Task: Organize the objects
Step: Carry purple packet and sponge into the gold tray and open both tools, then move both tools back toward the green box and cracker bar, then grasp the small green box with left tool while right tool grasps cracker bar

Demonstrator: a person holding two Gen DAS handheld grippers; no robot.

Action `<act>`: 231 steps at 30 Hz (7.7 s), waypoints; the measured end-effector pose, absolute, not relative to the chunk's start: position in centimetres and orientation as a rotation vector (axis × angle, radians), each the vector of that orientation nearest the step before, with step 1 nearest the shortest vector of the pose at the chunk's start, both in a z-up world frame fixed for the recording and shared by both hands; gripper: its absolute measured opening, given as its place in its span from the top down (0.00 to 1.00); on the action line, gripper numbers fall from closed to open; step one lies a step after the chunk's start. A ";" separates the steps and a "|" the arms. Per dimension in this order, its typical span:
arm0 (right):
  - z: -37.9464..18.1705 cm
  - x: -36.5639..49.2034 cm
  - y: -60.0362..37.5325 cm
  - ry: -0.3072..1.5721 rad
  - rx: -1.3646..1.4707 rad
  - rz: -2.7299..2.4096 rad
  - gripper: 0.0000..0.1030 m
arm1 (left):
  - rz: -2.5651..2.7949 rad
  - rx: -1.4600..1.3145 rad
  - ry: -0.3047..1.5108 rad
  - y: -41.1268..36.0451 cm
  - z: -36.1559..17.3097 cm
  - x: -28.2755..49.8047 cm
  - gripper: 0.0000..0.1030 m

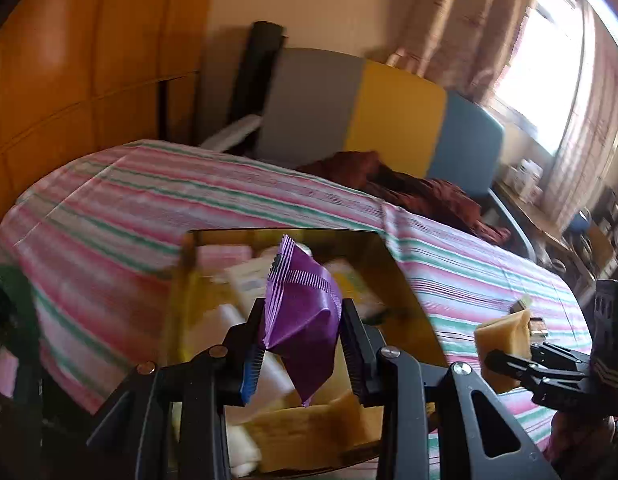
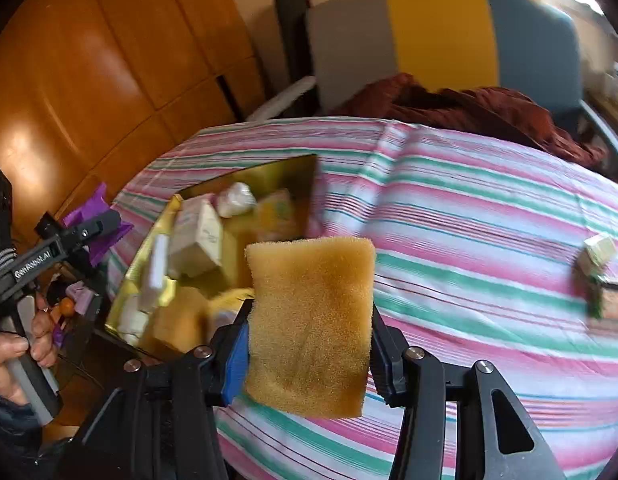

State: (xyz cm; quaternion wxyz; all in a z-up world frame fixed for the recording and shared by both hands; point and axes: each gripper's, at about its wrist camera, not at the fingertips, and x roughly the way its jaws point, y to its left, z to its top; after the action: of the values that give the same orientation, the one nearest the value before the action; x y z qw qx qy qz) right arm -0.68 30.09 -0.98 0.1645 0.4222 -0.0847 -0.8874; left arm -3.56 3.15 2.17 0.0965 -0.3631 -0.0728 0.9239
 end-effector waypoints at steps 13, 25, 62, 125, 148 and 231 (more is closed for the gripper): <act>-0.3 -5.1 23.6 -0.125 1.154 -2.505 0.50 | 2.648 -1.058 -0.327 1.1 1.0 -3.3 0.66; -2.9 -6.9 21.9 -0.098 1.226 -2.463 0.47 | 2.591 -1.055 -0.265 4.6 1.1 -5.9 0.66; -2.6 -4.7 22.4 -0.234 1.233 -2.438 0.19 | 2.728 -1.177 -0.193 4.0 0.1 -5.3 0.59; -2.5 0.9 46.7 -0.512 1.463 -2.919 0.14 | 2.463 -0.962 0.316 20.1 3.2 -1.9 0.59; -5.5 1.9 56.7 -0.644 1.591 -2.988 0.14 | 2.250 -1.088 0.442 32.5 0.0 -5.5 0.59; -9.5 -1.8 50.0 -0.372 1.773 -2.832 0.50 | 2.243 -1.098 0.344 35.9 -2.9 -6.2 0.72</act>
State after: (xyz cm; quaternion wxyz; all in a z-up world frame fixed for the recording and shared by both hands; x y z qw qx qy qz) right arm -1.76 50.03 -9.46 -0.1096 0.5242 -0.1100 -0.8373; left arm -6.21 35.92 -2.89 0.3055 -0.4148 0.1299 0.8472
